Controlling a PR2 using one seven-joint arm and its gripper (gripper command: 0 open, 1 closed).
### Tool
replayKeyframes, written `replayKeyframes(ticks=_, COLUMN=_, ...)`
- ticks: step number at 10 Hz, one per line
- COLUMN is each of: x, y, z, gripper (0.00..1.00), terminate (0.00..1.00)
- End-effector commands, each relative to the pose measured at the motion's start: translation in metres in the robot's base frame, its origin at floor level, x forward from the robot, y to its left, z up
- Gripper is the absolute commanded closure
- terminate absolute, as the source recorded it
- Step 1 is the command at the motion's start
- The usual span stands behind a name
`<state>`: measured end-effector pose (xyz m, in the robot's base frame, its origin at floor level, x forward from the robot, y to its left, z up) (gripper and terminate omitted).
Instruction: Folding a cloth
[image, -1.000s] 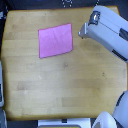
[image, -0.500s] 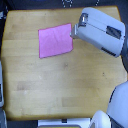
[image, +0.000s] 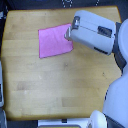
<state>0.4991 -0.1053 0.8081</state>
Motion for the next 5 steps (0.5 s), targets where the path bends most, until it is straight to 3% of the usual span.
replayKeyframes(ticks=1, x=0.013, y=0.035, z=-0.041, gripper=0.00, terminate=0.00)
replayKeyframes(ticks=5, x=0.020, y=0.038, z=-0.066, gripper=0.00, terminate=0.00)
